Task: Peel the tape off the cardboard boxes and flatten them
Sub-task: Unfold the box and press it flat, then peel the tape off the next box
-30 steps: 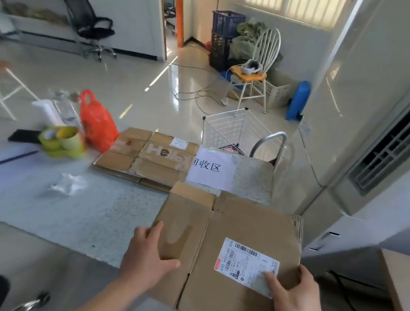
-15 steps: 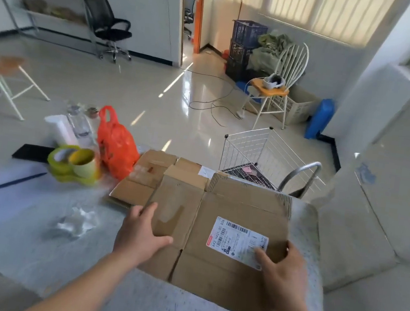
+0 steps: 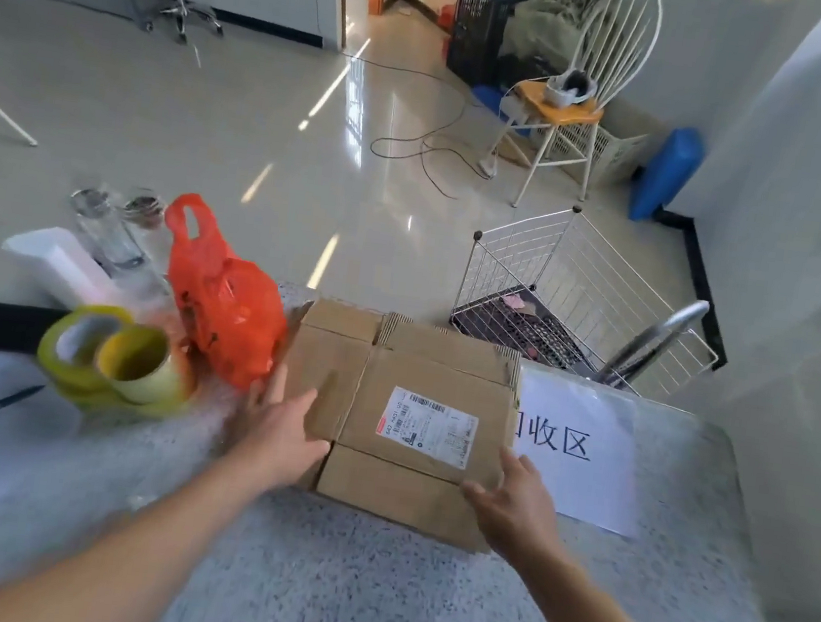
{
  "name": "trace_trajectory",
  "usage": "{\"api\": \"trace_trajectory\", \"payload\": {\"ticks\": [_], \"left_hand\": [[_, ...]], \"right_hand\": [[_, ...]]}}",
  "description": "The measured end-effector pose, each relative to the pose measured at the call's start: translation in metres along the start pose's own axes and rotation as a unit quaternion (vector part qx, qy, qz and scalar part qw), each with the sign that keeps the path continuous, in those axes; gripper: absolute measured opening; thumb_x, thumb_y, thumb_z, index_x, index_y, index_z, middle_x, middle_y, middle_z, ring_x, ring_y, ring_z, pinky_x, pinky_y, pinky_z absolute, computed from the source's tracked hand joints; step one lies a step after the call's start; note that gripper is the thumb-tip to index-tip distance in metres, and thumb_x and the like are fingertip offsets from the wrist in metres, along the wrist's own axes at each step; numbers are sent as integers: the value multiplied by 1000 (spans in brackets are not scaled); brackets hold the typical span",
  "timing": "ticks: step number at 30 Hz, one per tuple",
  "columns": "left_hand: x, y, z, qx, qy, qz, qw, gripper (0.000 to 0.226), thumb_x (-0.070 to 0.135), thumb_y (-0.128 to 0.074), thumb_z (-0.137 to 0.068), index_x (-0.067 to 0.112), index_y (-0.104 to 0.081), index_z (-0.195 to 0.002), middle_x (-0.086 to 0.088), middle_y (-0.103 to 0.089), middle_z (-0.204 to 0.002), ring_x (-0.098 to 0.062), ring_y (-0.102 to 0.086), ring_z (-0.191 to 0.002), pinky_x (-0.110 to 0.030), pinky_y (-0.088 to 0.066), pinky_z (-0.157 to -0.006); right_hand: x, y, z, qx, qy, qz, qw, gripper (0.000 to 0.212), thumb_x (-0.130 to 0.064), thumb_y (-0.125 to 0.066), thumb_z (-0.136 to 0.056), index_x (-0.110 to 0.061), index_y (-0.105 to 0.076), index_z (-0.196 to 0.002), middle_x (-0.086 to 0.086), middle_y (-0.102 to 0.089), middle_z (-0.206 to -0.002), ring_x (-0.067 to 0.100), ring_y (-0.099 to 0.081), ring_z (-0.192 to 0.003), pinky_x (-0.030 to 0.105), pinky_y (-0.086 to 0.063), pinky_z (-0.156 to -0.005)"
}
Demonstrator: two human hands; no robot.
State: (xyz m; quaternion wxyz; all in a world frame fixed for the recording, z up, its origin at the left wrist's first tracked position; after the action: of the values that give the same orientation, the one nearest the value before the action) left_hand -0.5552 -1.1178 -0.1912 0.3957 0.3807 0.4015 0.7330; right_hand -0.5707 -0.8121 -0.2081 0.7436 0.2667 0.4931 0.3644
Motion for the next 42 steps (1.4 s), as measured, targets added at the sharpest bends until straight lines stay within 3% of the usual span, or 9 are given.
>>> {"api": "trace_trajectory", "payload": {"ticks": [5,10,16,19,22,29,36,40,42], "left_hand": [[9,-59,-5,-121,-72,-33,989,75,47,-60,-94,42,-18,-156,9,28,-161,-30,19,-151,-55,-11,-120],[11,-90,-4,-199,-94,-71,973,74,46,-56,-94,41,-16,-156,9,32,-159,-29,24,-149,-61,-8,-119],[32,-71,2,-103,-94,-45,989,65,53,-53,-95,34,-30,-154,4,4,-167,-24,3,-154,-51,-18,-120],[69,-60,18,-54,-149,-46,986,62,54,-50,-96,32,-34,-152,5,-12,-166,-21,-8,-153,-45,-22,-120],[122,-56,44,-24,-228,-52,972,60,53,-49,-97,28,-36,-150,5,-25,-162,-17,-18,-150,-41,-24,-119],[274,-70,158,21,-390,-91,916,51,51,-44,-99,23,-44,-143,5,-42,-148,-16,-33,-138,-38,-32,-110],[427,-117,329,42,-524,-105,844,52,51,-48,-96,25,-47,-142,6,-47,-146,-19,-41,-134,-33,-34,-106],[514,-158,443,36,-606,-103,788,57,54,-50,-95,24,-46,-144,5,-50,-145,-18,-43,-133,-30,-35,-104],[551,-177,499,35,-645,-108,756,58,56,-49,-95,23,-48,-142,3,-53,-141,-19,-46,-131,-32,-36,-103]], "right_hand": [[6,-45,6,-67,-4,51,996,69,-42,-64,-85,-37,-33,-146,-3,-26,-142,19,-51,-118,37,-50,-101],[14,-53,2,-104,-1,77,992,85,-44,-63,-87,-32,-16,-157,-5,-4,-160,21,-40,-137,38,-40,-113],[26,-32,12,-71,1,57,996,66,-36,-56,-90,-33,-28,-150,-6,-11,-162,23,-44,-135,41,-43,-105],[39,-11,24,-42,-8,43,998,65,-39,-53,-95,-37,-26,-153,-3,-8,-167,22,-33,-146,42,-35,-112],[58,19,42,-3,-6,48,999,67,-42,-52,-98,-27,-24,-156,-4,-12,-166,17,-24,-150,37,-28,-116],[143,124,128,113,-12,33,993,65,-43,-50,-99,-25,-26,-157,-3,-22,-164,16,-24,-149,34,-22,-119],[276,251,286,268,-52,33,962,46,-37,-62,-88,-15,-56,-128,7,-57,-133,28,-53,-121,44,-49,-95],[372,309,383,328,-123,54,935,59,-40,-59,-92,-17,-46,-145,3,-44,-153,24,-44,-137,38,-40,-108],[416,333,430,363,-157,53,917,56,-41,-57,-93,-22,-46,-143,-1,-47,-149,23,-45,-134,37,-40,-105]]}}
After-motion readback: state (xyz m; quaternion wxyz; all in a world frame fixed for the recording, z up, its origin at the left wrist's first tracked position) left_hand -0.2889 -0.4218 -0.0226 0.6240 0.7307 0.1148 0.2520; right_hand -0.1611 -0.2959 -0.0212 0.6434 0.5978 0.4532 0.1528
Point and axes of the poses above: each hand's wrist, its own z-axis away from the middle knuckle, its own y-axis out of the back of the hand, x = y × z, the point moved 7 cm from there along -z, towards the middle knuckle
